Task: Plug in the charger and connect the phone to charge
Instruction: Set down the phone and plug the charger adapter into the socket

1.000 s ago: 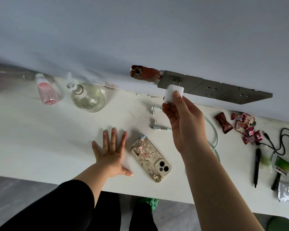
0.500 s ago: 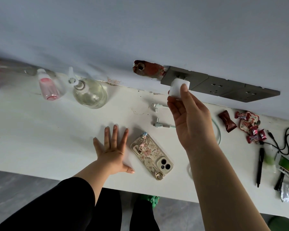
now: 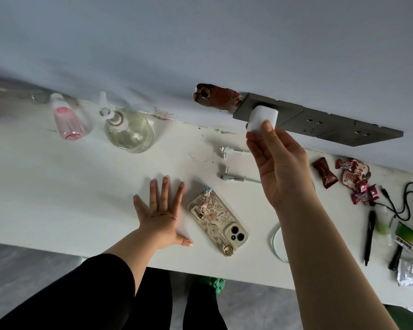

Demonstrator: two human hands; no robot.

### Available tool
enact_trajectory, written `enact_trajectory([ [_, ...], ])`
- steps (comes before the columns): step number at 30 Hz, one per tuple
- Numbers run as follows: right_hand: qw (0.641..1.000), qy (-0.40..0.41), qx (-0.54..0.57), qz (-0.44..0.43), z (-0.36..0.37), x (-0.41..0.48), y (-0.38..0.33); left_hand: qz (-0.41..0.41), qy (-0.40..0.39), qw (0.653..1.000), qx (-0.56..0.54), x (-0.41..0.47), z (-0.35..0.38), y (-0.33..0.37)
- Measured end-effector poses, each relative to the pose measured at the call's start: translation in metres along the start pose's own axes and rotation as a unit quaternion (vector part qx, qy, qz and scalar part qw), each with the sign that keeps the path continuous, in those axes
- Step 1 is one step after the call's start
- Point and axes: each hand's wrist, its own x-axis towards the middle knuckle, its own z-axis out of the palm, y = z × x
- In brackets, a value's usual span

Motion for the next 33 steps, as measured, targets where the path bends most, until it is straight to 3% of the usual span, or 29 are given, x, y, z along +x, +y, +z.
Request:
enact_trajectory([
  [16, 1.0, 0.006, 0.013, 0.009, -0.003, 0.005, 0.001, -0.004, 0.003, 1.0, 0.008, -0.001, 0.0, 0.0],
  [20, 0.991, -0.074, -0.094, 0.066, -0.02, 0.012, -0.006, -0.009, 0.002, 1.0, 0.014, -0.001, -0.002, 0.001],
  [23, 0.912, -0.125, -0.371, 0.121, -0.043, 0.013, -0.004, -0.008, 0.003, 1.0, 0.014, -0.001, -0.002, 0.001],
  [25, 0.844, -0.066, -0.527, 0.074, -0.052, 0.019, 0.011, -0.005, 0.003, 1.0, 0.012, -0.001, -0.002, 0.001],
  [27, 0.792, -0.009, -0.61, -0.017, -0.049, 0.031, 0.03, -0.003, 0.005, 1.0, 0.009, -0.001, -0.001, 0.0],
  [29, 0.732, -0.021, -0.676, -0.078, -0.041, 0.048, 0.048, -0.001, 0.008, 1.0, 0.007, 0.0, 0.0, 0.0],
  [31, 0.685, -0.041, -0.721, -0.091, -0.037, 0.064, 0.062, 0.001, 0.012, 1.0, 0.005, 0.0, 0.002, -0.001],
  [33, 0.665, -0.035, -0.741, -0.089, -0.036, 0.075, 0.071, 0.001, 0.013, 1.0, 0.006, 0.001, 0.002, -0.001],
])
